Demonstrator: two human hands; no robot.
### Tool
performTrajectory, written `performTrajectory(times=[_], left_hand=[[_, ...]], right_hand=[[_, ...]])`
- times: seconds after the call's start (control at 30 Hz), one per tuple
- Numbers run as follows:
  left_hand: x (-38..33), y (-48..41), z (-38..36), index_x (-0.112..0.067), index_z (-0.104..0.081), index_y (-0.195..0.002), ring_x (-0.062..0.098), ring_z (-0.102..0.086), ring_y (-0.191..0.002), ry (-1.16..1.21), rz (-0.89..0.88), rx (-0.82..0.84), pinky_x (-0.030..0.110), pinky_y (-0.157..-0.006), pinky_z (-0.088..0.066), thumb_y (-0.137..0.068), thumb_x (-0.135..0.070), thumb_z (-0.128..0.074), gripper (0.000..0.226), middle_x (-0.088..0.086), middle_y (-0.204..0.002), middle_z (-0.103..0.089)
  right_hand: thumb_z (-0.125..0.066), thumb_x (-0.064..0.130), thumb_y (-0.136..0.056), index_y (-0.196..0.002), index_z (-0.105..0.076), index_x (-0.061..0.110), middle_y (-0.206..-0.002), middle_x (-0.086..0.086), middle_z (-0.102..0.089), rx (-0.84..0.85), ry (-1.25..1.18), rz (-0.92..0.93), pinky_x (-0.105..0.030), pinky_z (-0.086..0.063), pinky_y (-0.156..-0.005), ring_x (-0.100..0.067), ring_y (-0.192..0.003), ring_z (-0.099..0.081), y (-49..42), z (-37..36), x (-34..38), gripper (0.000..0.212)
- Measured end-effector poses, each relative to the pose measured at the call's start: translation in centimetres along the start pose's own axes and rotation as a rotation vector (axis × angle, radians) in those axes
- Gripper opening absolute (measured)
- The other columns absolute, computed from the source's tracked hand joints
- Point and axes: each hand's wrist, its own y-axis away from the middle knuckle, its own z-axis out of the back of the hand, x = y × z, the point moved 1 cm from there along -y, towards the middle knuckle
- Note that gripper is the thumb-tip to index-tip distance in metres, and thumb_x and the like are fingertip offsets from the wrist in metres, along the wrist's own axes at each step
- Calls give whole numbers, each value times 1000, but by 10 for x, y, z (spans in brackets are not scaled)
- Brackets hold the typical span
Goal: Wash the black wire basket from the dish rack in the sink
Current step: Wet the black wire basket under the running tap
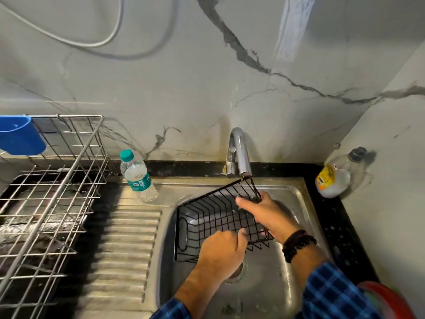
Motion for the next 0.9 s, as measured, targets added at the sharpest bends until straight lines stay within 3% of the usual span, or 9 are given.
performTrajectory(times=[0.1,0.2,0.27,0.4,0.57,0.67,0.73,0.83,0.9], left_hand=[[-3,2,3,-18,-67,-88,24,-67,-82,-154,-90,-102,35,-69,-48,-89,-61,5,83,3,-88,-70],[9,4,19,-31,-58,-120,14,-52,-116,-167,-150,-244,31,-97,-47,-98,-58,-18,53,-6,-123,-56],[31,5,34,-35,-49,-135,18,-37,-139,-197,-37,-384,45,-118,-33,-97,-59,-33,48,-5,-148,-43],[68,9,66,-22,-24,-157,32,-20,-152,123,310,-435,52,-124,-18,-93,-51,-58,77,11,-166,-20],[75,6,77,-26,-45,-146,45,-46,-135,1328,540,205,57,-95,-54,-67,-46,-91,94,8,-155,-42],[63,7,81,-27,-48,-142,39,-52,-131,1314,493,261,59,-92,-55,-60,-47,-94,96,7,-147,-54],[55,7,78,-23,-54,-133,42,-61,-121,1413,526,310,65,-95,-50,-73,-39,-85,69,16,-136,-63],[42,13,69,-13,-60,-105,47,-59,-121,1517,634,321,73,-102,-38,-79,-26,-72,31,25,-120,-69],[32,21,63,-11,-62,-91,43,-58,-123,1488,645,315,74,-104,-34,-84,-11,-64,8,24,-108,-72]], right_hand=[[-63,25,-92,-150,-35,35,-125,-1,-61,-92,-155,-40,-45,-54,-87,-23,-109,-60,1,7,-14,65],[-59,18,-88,-142,-47,29,-115,-7,-67,-122,-358,-78,-56,-56,-84,-29,-105,-67,7,20,-34,57],[-53,14,-93,-138,-50,28,-117,-10,-69,-93,-483,-107,-58,-57,-84,-28,-104,-68,14,29,-44,48],[-50,13,-96,-134,-52,31,-112,-11,-69,-91,-601,-137,-55,-58,-77,-27,-94,-70,25,43,-54,42],[-51,19,-98,-111,-64,14,-101,-15,-70,-87,-594,-96,-55,-54,-89,-30,-92,-68,46,55,-39,20],[-59,34,-98,-108,-63,18,-109,-22,-70,-96,-553,-54,-58,-47,-104,-35,-105,-68,56,71,-28,20],[-68,54,-85,-110,-65,21,-116,-23,-69,-92,-532,-23,-57,-48,-104,-37,-112,-67,65,76,-22,42],[-75,81,-55,-119,-67,23,-104,-15,-68,-122,-500,38,-44,-58,-78,-27,-91,-69,70,82,-39,87],[-71,87,-54,-117,-68,23,-101,-7,-67,-132,-548,101,-35,-56,-70,-19,-85,-66,82,83,-52,90]])
